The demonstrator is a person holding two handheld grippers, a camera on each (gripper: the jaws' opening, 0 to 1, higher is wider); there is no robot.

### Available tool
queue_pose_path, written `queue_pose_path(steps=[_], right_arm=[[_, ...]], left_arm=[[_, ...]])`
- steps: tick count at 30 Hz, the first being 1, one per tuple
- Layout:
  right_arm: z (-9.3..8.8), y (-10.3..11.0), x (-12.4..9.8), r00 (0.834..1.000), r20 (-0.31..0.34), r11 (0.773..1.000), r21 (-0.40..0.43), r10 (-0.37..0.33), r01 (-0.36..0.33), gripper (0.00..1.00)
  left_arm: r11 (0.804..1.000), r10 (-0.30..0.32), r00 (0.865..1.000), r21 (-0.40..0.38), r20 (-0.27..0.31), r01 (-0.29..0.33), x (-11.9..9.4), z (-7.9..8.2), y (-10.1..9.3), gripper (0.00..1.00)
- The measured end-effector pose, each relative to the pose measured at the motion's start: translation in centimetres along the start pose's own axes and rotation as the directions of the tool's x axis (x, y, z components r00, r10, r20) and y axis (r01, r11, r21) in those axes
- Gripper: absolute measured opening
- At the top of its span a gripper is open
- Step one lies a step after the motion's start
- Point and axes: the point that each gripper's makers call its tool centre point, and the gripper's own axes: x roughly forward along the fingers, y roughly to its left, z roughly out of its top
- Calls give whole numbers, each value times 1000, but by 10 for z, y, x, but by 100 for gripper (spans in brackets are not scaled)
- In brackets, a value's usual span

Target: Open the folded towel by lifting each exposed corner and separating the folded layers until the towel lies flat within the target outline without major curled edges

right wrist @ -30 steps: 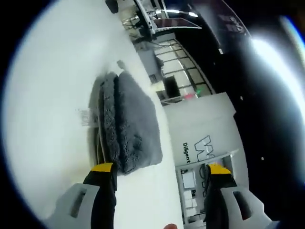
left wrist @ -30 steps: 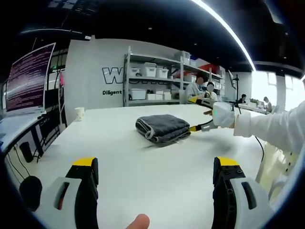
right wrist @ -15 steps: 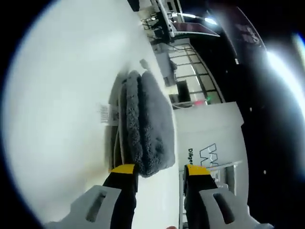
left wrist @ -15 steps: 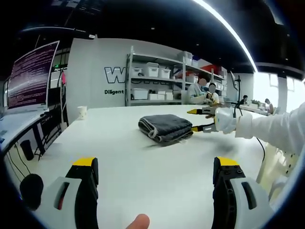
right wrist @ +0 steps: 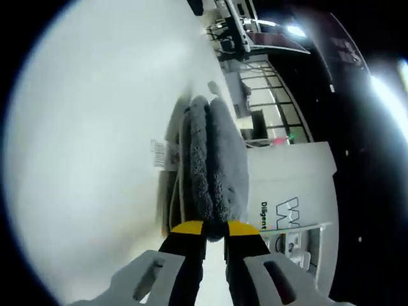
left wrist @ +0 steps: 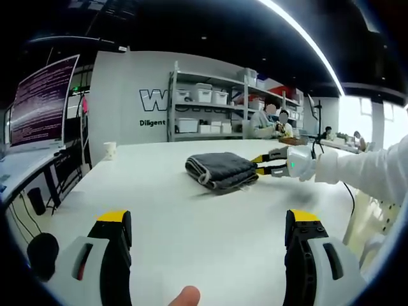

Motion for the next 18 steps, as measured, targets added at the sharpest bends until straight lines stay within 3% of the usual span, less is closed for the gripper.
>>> queue_pose_path(steps=[18], right_arm=[[11,6,-10,994,30,992,67,109,-111,1]], left_arm=[[1000,-1,1000,6,-6,1,0,-1,-3,100]])
